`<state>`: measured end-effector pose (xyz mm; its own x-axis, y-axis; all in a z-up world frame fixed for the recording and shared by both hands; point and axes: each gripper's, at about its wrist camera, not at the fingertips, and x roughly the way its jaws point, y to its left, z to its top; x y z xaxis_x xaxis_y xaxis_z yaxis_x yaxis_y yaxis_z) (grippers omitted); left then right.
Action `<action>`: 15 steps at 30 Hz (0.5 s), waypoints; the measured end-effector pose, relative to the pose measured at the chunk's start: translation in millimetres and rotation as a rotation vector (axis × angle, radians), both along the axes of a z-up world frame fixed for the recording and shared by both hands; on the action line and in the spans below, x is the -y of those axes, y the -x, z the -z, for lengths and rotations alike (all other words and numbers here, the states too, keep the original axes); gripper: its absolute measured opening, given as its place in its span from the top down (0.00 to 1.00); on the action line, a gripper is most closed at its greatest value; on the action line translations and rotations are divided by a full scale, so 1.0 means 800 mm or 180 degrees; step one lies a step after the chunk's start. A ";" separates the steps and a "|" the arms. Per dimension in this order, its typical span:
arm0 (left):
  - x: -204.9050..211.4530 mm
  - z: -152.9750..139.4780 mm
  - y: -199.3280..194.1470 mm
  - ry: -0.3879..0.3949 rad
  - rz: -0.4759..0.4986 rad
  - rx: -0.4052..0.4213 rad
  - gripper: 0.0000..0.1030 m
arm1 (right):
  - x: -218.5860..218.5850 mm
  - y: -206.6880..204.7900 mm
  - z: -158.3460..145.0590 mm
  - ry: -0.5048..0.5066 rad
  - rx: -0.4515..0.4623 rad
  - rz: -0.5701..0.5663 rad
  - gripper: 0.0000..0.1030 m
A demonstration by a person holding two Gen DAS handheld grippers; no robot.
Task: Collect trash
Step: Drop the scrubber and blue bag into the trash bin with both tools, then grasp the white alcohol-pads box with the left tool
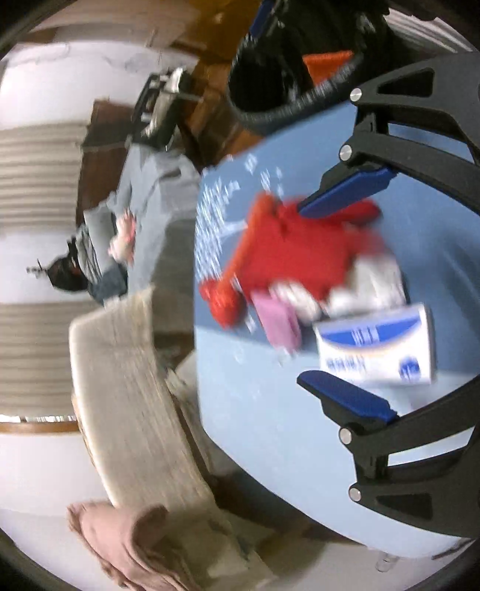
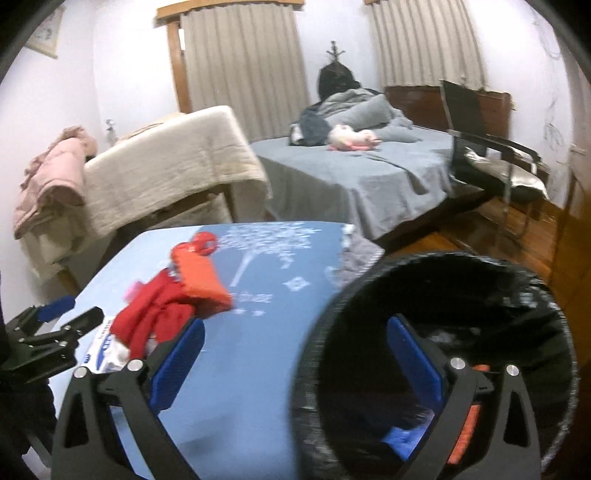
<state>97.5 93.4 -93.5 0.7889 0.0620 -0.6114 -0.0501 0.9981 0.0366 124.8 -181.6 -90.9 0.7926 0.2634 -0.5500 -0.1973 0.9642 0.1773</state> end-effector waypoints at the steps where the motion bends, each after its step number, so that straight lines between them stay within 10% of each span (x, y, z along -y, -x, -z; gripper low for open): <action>1: -0.011 0.005 0.001 -0.0005 -0.0058 -0.0022 0.20 | -0.006 0.001 0.002 -0.0010 0.0007 -0.0026 0.06; 15: -0.061 0.059 0.010 0.0190 -0.0335 -0.0315 0.34 | -0.075 0.008 0.025 0.0231 0.0023 -0.0312 0.06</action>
<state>89.3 142.4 -140.8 0.7156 0.1025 -0.6910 -0.1537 0.9880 -0.0126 118.3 -122.0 -111.0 0.7689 0.2995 -0.5649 -0.2924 0.9504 0.1059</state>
